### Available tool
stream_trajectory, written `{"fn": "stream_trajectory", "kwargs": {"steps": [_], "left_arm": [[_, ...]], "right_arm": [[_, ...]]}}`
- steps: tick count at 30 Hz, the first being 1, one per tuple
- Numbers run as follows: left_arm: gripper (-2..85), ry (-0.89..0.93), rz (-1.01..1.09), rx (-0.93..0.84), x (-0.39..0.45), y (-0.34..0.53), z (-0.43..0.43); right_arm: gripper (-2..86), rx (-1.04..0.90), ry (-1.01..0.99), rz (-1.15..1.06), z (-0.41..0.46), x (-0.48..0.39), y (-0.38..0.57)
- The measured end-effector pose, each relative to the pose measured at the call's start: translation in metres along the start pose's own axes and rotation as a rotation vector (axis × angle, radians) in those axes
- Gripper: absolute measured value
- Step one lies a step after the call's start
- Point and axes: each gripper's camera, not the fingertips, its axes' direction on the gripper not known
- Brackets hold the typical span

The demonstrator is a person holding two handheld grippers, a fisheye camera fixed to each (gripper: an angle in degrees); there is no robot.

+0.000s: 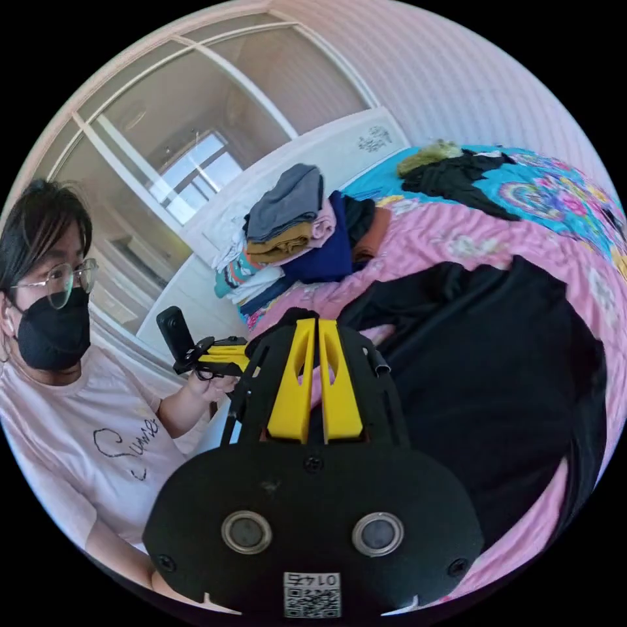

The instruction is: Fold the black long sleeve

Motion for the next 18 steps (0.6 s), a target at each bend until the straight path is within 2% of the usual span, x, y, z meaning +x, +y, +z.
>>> {"fn": "stream_trajectory", "kwargs": {"steps": [6,10,12,18], "left_arm": [[-1.0,0.181,0.141,-0.126,0.086,0.026,0.138],[-0.8,0.241,0.122,-0.226,0.111,0.073,0.226],[-0.5,0.241,0.130,-0.334,0.120,0.111,0.284],[3.6,0.294,0.113,-0.478,0.120,0.187,0.365]], "right_arm": [[0.2,0.042,0.191,0.158,-0.156,0.030,0.073],[0.2,0.021,0.209,0.336,-0.199,0.077,0.122],[0.1,-0.005,0.200,0.441,-0.213,0.108,0.149],[-0.2,-0.120,0.235,0.596,-0.252,0.146,0.187]]}}
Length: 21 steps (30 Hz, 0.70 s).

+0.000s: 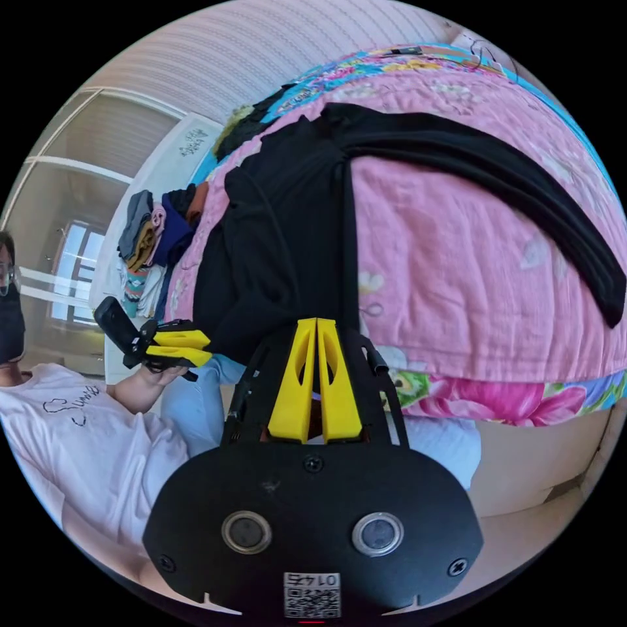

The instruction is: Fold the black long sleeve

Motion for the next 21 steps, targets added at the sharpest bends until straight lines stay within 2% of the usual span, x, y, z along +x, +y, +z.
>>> {"fn": "stream_trajectory", "kwargs": {"steps": [4,7,9,13,17,19,21], "left_arm": [[4.6,-0.051,-0.021,-0.013,-0.023,0.020,0.021],[4.7,-0.167,-0.075,0.014,-0.063,0.035,0.023],[4.8,-0.176,-0.144,0.014,-0.100,0.045,0.033],[5.2,-0.191,-0.139,-0.017,-0.124,0.055,0.073],[5.8,-0.155,-0.153,-0.063,-0.136,0.070,0.142],[4.4,-0.118,-0.152,-0.069,-0.136,0.076,0.168],[3.3,-0.064,-0.124,-0.077,-0.128,0.081,0.196]], "right_arm": [[-0.2,0.040,-0.031,0.013,-0.038,0.009,0.001],[0.0,0.098,-0.055,-0.038,-0.069,-0.003,-0.009],[0.3,0.139,-0.112,-0.095,-0.087,-0.015,-0.020],[1.9,0.161,-0.174,-0.154,-0.097,-0.030,-0.038],[6.5,0.139,-0.260,-0.214,-0.101,-0.050,-0.060],[6.1,0.051,-0.246,-0.234,-0.097,-0.056,-0.068],[2.0,-0.065,-0.194,-0.242,-0.100,-0.056,-0.062]]}}
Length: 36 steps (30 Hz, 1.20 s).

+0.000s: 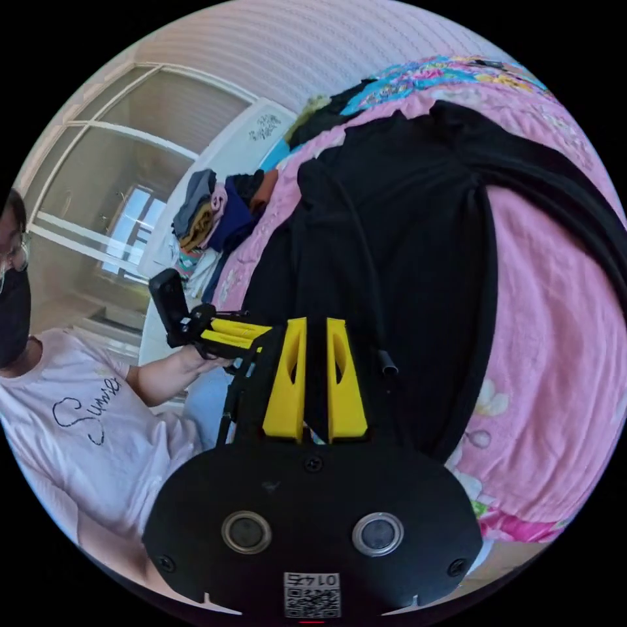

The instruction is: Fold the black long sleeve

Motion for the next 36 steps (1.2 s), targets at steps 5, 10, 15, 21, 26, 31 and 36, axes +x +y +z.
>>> {"fn": "stream_trajectory", "kwargs": {"steps": [5,10,15,21,26,31,36], "left_arm": [[4.1,0.101,0.127,-0.036,0.033,0.015,0.059],[5.9,0.163,0.235,-0.106,0.065,0.032,0.125],[6.4,0.107,0.315,-0.162,0.082,0.047,0.166],[6.4,0.000,0.335,-0.228,0.065,0.040,0.208],[6.4,-0.097,0.351,-0.169,0.048,-0.013,0.238],[7.5,-0.152,0.426,-0.100,0.049,-0.091,0.283],[7.9,-0.160,0.516,-0.143,0.057,-0.179,0.372]], "right_arm": [[0.1,0.019,0.087,0.094,-0.063,0.003,0.055],[-0.2,0.045,0.100,0.177,-0.121,0.006,0.102],[0.1,0.141,0.258,0.223,-0.165,0.022,0.124],[2.5,0.759,0.437,0.364,-0.268,0.069,0.178],[8.2,1.117,0.547,0.621,-0.330,0.108,0.230],[10.9,1.166,0.558,0.751,-0.349,0.144,0.267],[9.4,1.245,0.423,0.709,-0.366,0.158,0.290]]}}
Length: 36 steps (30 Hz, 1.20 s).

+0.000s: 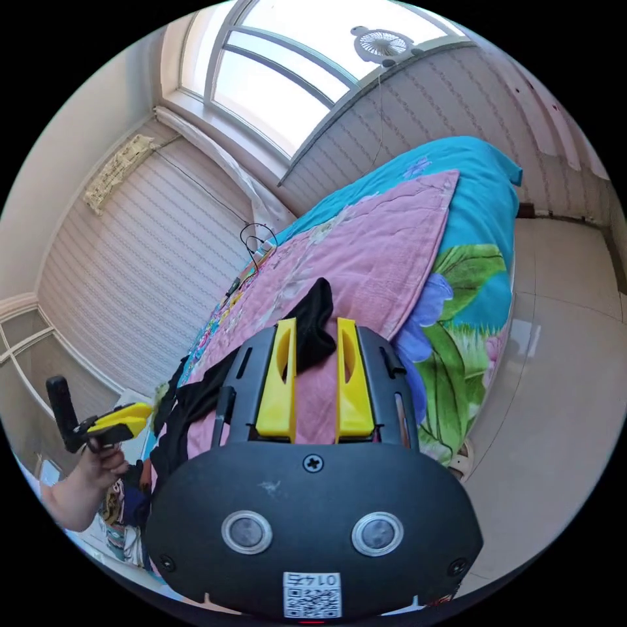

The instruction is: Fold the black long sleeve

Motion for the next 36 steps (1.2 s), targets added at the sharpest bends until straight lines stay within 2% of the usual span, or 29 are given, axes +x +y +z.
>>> {"fn": "stream_trajectory", "kwargs": {"steps": [4,6,9,12,16,19,22,28,30,31,33,36], "left_arm": [[7.8,-0.053,-0.083,-0.067,-0.035,-0.040,0.060],[7.9,-0.018,-0.169,-0.105,-0.063,-0.060,0.091],[8.0,-0.087,-0.227,-0.138,-0.085,-0.077,0.121],[7.7,-0.127,-0.188,-0.254,-0.091,-0.079,0.157],[2.9,-0.148,-0.140,-0.254,-0.095,-0.077,0.149],[-0.5,-0.136,-0.150,-0.232,-0.104,-0.069,0.119],[-0.9,-0.157,-0.145,-0.156,-0.111,-0.048,0.067],[-1.0,-0.195,-0.194,-0.018,-0.138,0.048,-0.084],[-1.0,-0.232,-0.265,0.031,-0.150,0.107,-0.153],[-1.0,-0.244,-0.290,0.040,-0.153,0.123,-0.169],[-1.0,-0.304,-0.375,0.076,-0.161,0.191,-0.224],[-1.0,-0.316,-0.499,0.079,-0.173,0.270,-0.266]], "right_arm": [[8.9,-0.010,-0.017,-0.007,-0.009,0.003,-0.006],[7.0,-0.002,-0.027,0.015,-0.015,0.006,-0.006],[3.6,-0.030,-0.091,0.025,-0.016,0.010,-0.005],[2.3,-0.020,-0.146,0.040,-0.022,0.014,0.000],[1.6,0.010,-0.201,0.043,-0.033,0.015,0.007],[1.4,0.097,-0.212,-0.069,-0.055,-0.009,0.015],[1.2,0.054,-0.281,-0.224,-0.059,-0.047,0.018],[1.1,-0.172,-0.884,-0.453,-0.055,-0.150,0.051],[1.1,-0.324,-1.110,-0.558,-0.049,-0.215,0.088],[1.1,-0.373,-1.160,-0.583,-0.045,-0.231,0.100],[1.1,-0.611,-1.293,-0.710,-0.030,-0.295,0.156],[1.2,-0.816,-1.249,-0.870,-0.024,-0.349,0.237]]}}
